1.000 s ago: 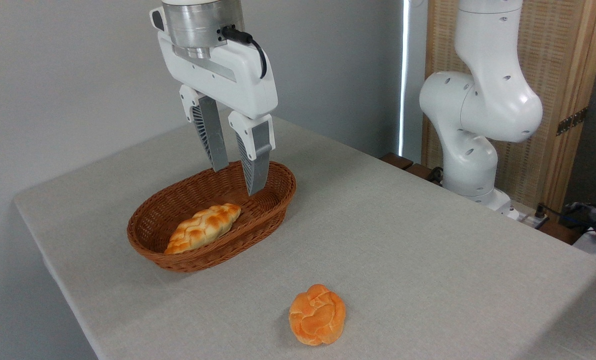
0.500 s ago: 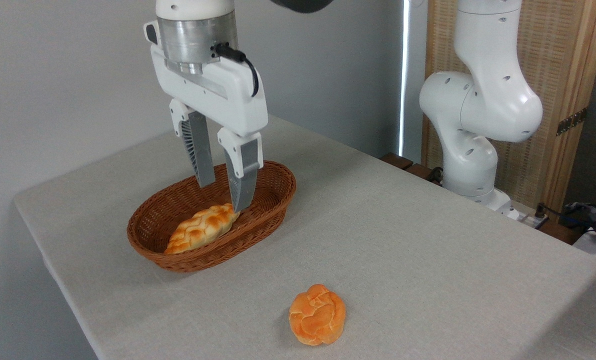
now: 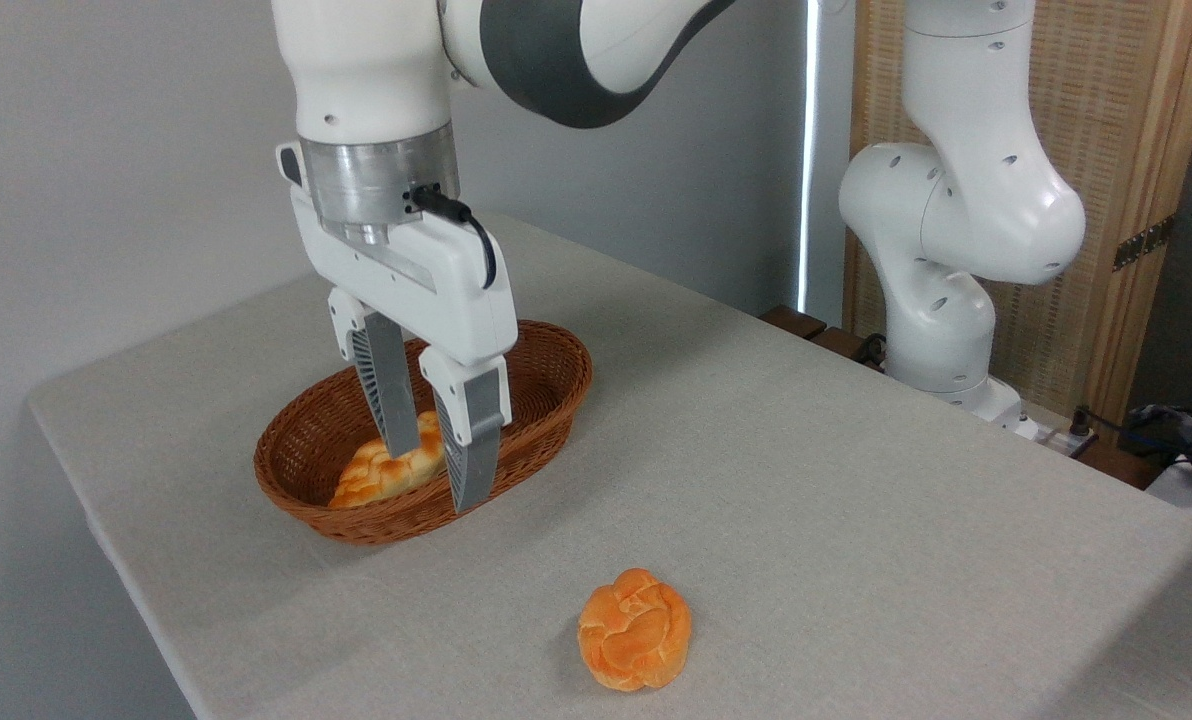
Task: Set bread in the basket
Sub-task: 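Move the open gripper over the round orange bun and lower it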
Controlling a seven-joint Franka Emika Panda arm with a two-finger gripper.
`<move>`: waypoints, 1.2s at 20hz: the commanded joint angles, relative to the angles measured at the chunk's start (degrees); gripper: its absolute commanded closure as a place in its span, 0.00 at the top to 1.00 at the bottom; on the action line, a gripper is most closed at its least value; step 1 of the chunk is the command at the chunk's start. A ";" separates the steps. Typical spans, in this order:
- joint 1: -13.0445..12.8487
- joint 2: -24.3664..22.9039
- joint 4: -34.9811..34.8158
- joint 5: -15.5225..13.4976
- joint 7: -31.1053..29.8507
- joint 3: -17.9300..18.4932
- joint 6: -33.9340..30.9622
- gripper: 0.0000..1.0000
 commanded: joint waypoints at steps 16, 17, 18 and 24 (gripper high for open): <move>-0.29 2.44 -8.62 10.20 0.00 3.93 0.68 1.00; -0.29 2.44 -8.63 11.17 -0.35 3.93 0.68 1.00; -0.29 2.44 -8.63 11.27 -0.87 4.02 0.68 1.00; -0.21 2.53 -10.12 13.46 -2.46 4.02 0.33 1.00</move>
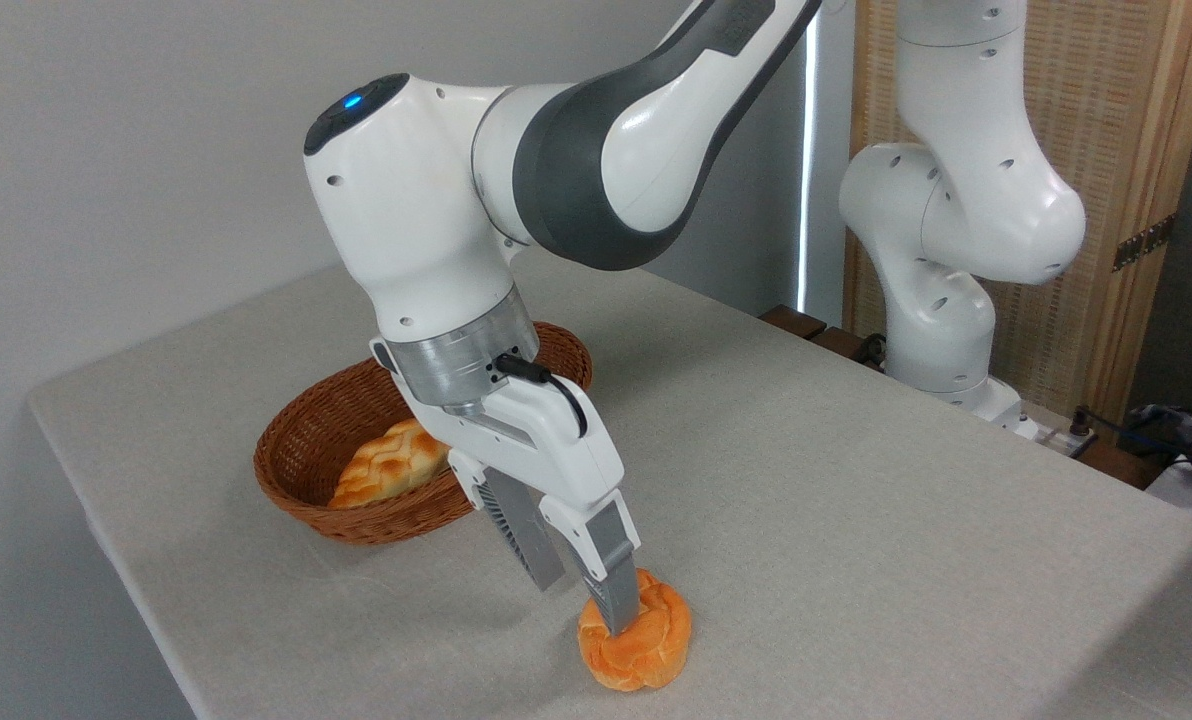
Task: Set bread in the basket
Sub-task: 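Close the gripper fingers around the round orange bun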
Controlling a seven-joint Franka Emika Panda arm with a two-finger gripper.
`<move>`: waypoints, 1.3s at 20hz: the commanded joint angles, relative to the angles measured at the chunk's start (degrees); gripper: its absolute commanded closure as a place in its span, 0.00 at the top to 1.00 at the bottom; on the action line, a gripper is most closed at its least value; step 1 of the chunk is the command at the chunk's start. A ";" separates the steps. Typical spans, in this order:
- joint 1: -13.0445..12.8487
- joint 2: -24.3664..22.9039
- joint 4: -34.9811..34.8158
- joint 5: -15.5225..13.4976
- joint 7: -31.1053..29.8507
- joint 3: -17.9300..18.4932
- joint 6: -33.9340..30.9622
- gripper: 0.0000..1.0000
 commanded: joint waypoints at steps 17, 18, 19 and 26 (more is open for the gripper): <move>-0.39 -0.94 -5.54 3.43 -4.33 1.78 1.13 1.00; -0.39 -0.85 -5.72 3.43 -4.33 1.69 1.66 1.00; -0.39 -0.85 -6.59 3.43 -4.33 1.69 3.05 1.00; -0.39 -0.76 -7.74 3.43 -4.69 1.78 6.23 0.73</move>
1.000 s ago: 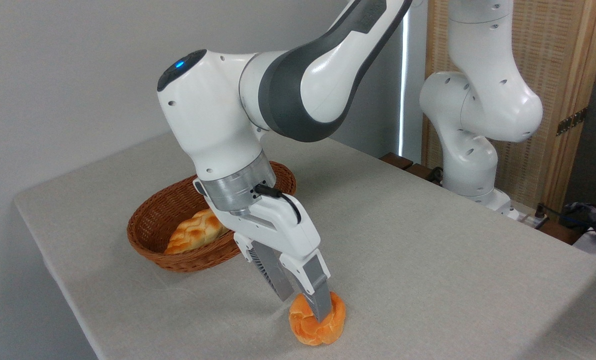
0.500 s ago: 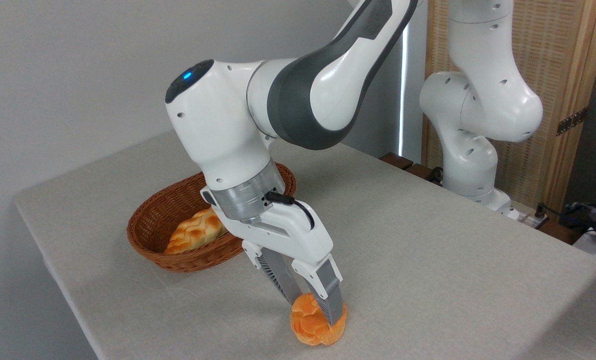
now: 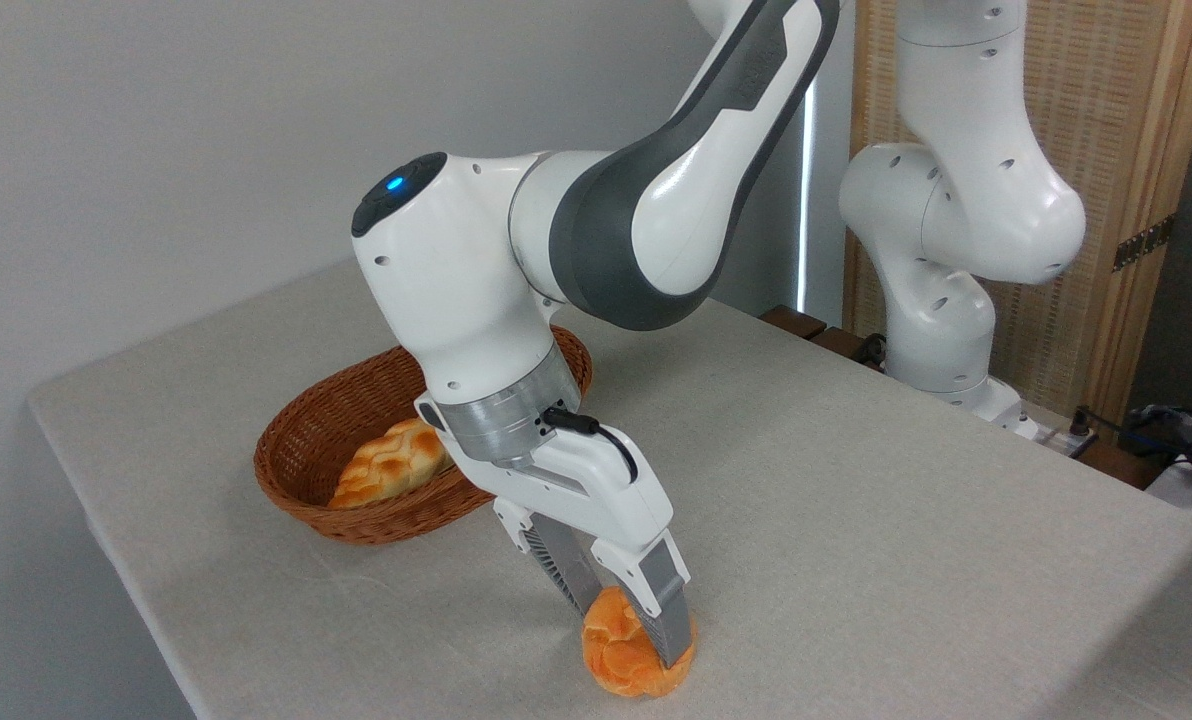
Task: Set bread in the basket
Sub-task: 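Close the gripper fingers around the round orange bun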
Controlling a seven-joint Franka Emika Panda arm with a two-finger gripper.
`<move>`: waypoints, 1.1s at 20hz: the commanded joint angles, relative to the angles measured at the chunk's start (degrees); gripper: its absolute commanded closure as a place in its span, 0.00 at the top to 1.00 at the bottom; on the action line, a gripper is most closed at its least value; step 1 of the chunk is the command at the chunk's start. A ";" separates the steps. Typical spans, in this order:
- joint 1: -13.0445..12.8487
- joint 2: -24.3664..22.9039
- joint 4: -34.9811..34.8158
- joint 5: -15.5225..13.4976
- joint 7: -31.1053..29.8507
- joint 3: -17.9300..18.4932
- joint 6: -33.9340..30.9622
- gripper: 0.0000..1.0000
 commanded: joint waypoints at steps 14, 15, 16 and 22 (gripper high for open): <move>-0.53 -0.83 -1.35 0.94 -1.21 0.63 2.19 0.62; -0.53 -0.83 -1.35 0.94 -1.12 0.55 2.19 0.62; -0.53 -0.83 -1.26 0.94 -1.12 0.54 2.19 0.61; -0.53 -1.88 -0.82 0.50 -1.03 0.63 1.84 0.54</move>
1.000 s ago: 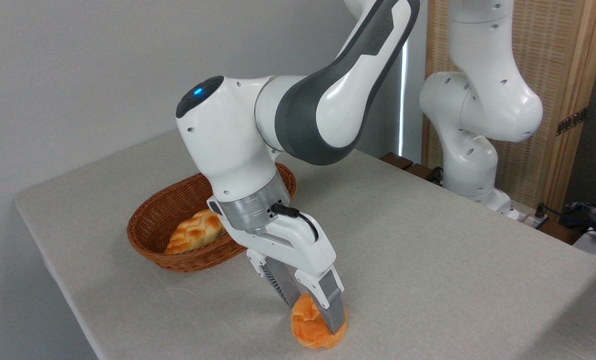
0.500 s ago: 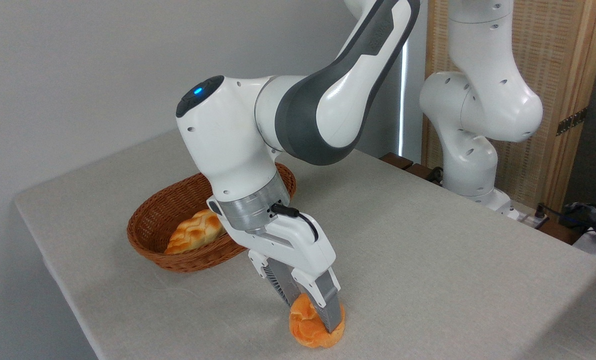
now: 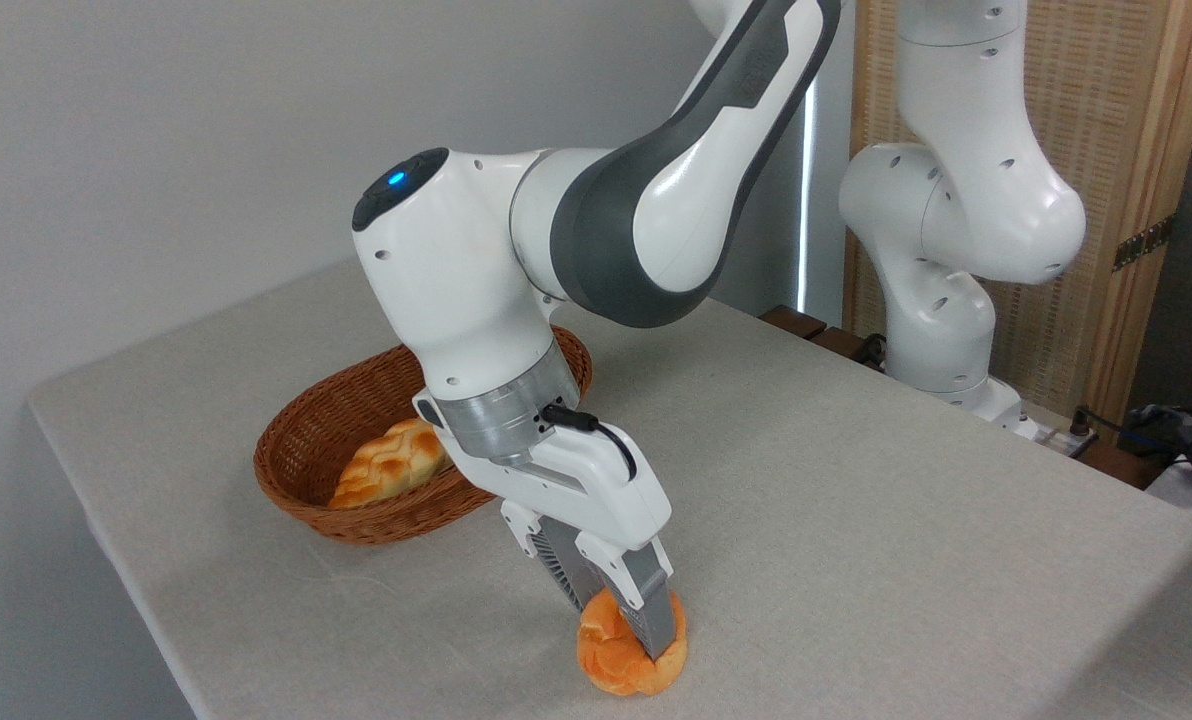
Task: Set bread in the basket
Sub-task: 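Close the gripper fingers around the round orange bun, then lift the bun and carry it above the wicker basket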
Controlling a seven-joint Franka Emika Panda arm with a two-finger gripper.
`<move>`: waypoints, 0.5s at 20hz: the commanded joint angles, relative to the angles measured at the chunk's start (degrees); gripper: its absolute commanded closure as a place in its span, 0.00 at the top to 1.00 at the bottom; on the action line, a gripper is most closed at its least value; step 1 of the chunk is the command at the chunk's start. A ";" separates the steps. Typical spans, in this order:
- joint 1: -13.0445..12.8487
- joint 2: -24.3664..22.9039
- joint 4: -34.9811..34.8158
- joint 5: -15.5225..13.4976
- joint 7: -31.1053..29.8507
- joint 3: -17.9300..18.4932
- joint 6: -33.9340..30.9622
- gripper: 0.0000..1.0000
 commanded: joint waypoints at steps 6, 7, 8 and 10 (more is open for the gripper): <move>-0.61 -2.57 3.12 -2.49 -1.09 0.51 -2.43 0.53; -0.70 -2.57 4.52 -2.76 -1.00 0.34 -4.02 0.53; -0.87 -2.66 5.75 -3.02 -1.09 -0.01 -5.69 0.53; -1.75 -2.74 8.30 -4.16 -1.09 -0.54 -9.46 0.53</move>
